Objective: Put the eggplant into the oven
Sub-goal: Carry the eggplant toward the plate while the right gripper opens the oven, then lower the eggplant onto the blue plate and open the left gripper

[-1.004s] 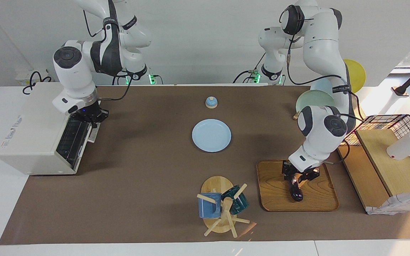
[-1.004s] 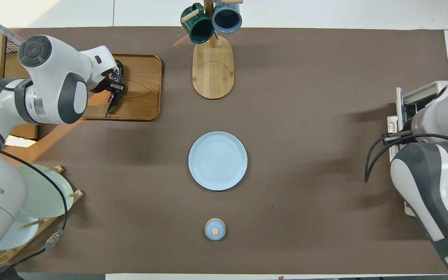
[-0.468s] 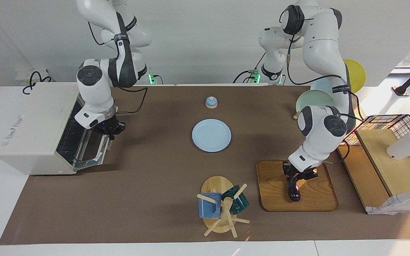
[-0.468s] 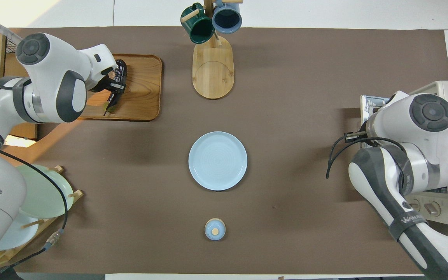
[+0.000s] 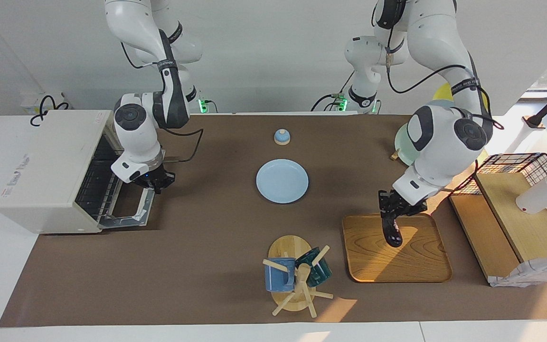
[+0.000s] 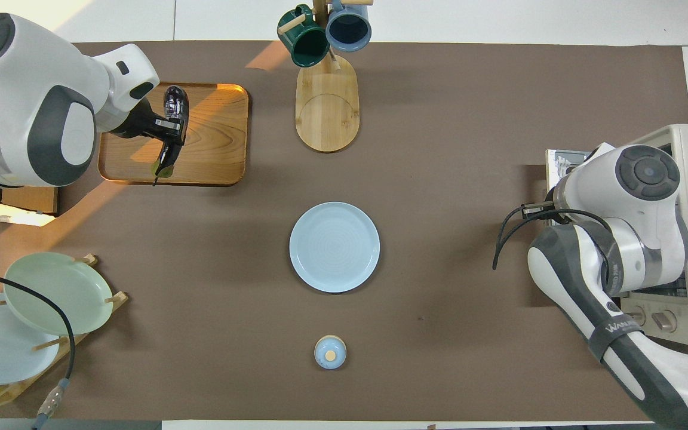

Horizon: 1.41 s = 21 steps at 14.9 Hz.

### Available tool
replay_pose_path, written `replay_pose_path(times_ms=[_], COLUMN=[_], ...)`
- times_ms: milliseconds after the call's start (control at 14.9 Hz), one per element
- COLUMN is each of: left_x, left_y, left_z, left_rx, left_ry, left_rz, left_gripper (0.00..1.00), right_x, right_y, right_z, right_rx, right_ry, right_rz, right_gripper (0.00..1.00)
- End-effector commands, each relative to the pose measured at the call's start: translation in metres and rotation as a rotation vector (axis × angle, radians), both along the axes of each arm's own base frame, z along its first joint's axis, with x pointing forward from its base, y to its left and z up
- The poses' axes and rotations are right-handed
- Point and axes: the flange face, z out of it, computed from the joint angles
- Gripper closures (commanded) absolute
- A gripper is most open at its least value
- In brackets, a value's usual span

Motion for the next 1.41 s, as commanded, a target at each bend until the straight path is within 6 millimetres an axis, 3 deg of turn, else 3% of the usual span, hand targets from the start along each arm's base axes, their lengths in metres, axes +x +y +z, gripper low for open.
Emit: replay_pose_path(times_ms=[0,201,335,468,535,602,803,937,1071,1338], left_x=[-0.04,-0.074,-0.1,-0.142,-0.159,-0.175,-0.197,-0.201,-0.207,-0.206], left_y=[-0.045,-0.108,-0.142,-0.179,-0.192,-0.204,-0.233,-0.237,-0.244,-0.251], left_z=[0.024,0.022,0.011,-0.01,-0.025,-0.038,-0.064,-0.074,-0.087,-0.111], left_rx=[0.002,0.01,0.005,-0.018,-0.033,-0.045,-0.046,-0.038,-0.027,-0.048], left_ry=[0.036,0.062,0.058,0.028,0.012,0.004,0.015,0.023,0.034,0.015], left_rz=[0.073,0.122,0.191,0.249,0.289,0.317,0.339,0.338,0.332,0.352], left_gripper=[1.0,1.0,1.0,1.0,1.0,1.0,1.0,1.0,1.0,1.0], right_x=[-0.009,-0.013,-0.012,-0.008,-0.006,-0.004,0.0,-0.001,0.007,0.007], right_y=[-0.004,0.003,0.032,0.057,0.062,0.064,0.065,0.066,0.085,0.085], right_z=[-0.008,-0.01,-0.005,0.006,0.011,0.018,0.029,0.035,0.047,0.047], right_rx=[0.038,0.063,0.103,0.159,0.163,0.166,0.171,0.172,0.181,0.18], right_ry=[0.013,0.025,0.027,0.024,0.015,0.002,-0.009,-0.011,-0.029,-0.023], right_rz=[-0.044,-0.057,-0.044,-0.051,-0.045,-0.035,-0.03,-0.026,-0.001,-0.003], right_gripper=[1.0,1.0,1.0,0.96,0.74,0.01,0.0,0.0,0.0,0.0])
